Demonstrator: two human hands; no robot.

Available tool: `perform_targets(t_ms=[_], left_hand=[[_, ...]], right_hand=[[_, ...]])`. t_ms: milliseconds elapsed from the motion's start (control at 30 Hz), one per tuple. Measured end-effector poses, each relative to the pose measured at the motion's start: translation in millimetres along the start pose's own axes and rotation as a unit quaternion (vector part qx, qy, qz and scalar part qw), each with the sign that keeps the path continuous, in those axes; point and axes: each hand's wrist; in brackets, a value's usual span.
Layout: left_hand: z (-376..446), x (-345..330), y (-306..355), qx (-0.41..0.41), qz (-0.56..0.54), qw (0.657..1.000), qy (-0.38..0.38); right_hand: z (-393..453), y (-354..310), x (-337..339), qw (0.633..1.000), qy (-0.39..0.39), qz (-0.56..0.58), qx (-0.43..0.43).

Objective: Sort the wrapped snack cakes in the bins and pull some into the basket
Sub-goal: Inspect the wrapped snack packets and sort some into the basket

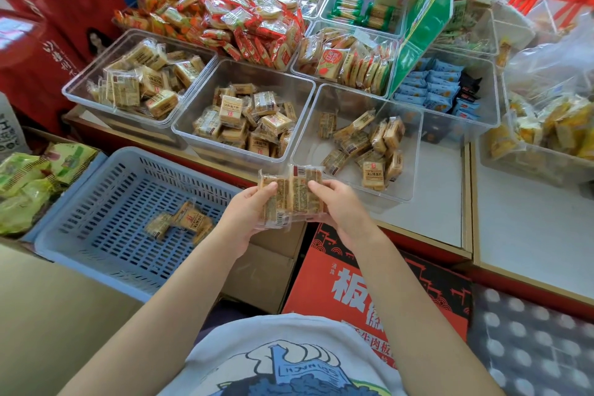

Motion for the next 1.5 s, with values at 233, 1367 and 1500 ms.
perform_targets(t_ms=[233,1367,1500], left_hand=[[1,2,2,0.001,-0.06,0.998,0.017],[28,38,10,0.079,-0.236,0.967,-0.051],[62,50,30,0.117,-0.21,0.97,0.023]], right_hand=[[1,-6,-2,0.999,0.031,0.006,-0.024],[30,-16,-29,0.983,-0.061,0.155,-0.072],[64,-31,-43,0.983,-0.064,0.123,-0.119]])
Point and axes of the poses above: each hand's wrist, its own z-axis towards the middle knuckle, its own x-axis out of the back of the hand, y = z × x, and after that the axes turned 3 degrees about -z, right-handed
